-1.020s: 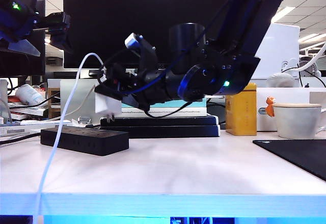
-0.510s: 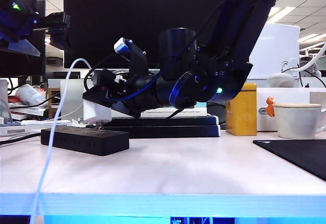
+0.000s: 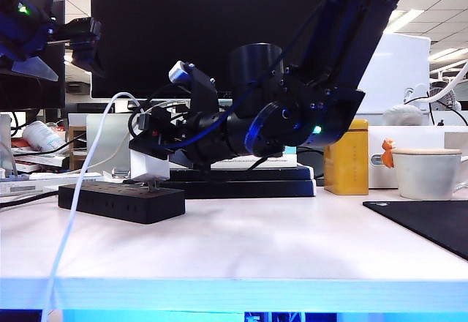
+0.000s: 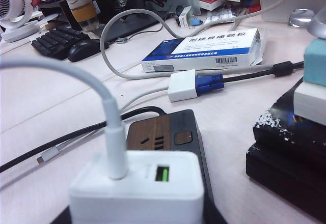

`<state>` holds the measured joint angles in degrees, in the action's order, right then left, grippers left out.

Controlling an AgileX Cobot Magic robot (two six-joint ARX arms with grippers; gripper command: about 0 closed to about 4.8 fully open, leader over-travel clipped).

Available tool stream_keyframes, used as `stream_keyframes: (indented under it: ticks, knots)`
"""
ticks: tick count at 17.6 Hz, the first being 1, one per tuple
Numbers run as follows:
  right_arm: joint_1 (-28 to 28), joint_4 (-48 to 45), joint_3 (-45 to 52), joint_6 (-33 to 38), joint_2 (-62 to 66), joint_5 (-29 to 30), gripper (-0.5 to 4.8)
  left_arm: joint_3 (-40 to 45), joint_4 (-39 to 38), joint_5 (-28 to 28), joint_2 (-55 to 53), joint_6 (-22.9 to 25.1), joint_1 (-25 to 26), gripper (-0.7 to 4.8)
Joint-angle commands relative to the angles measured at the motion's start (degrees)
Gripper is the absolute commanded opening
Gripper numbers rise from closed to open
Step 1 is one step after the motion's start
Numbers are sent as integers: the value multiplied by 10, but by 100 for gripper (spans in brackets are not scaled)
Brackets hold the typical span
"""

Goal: Plug the white charger into the left socket.

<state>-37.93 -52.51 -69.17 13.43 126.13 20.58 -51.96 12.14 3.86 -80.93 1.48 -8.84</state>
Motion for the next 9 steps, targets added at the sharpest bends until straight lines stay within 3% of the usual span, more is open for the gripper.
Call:
stream_keyframes:
  ticks: [1,7,9]
  knots:
    - [-2,0,-3,-2,-3,-14,211,-2,2,0,2,0,0,479]
    - [-7,18,-3,1,-3,-11,211,-2,-13,0,2,1,0,479]
    - [-6,38,3,0,-4,-9,211,-2,-63,-1,1,3,0,479]
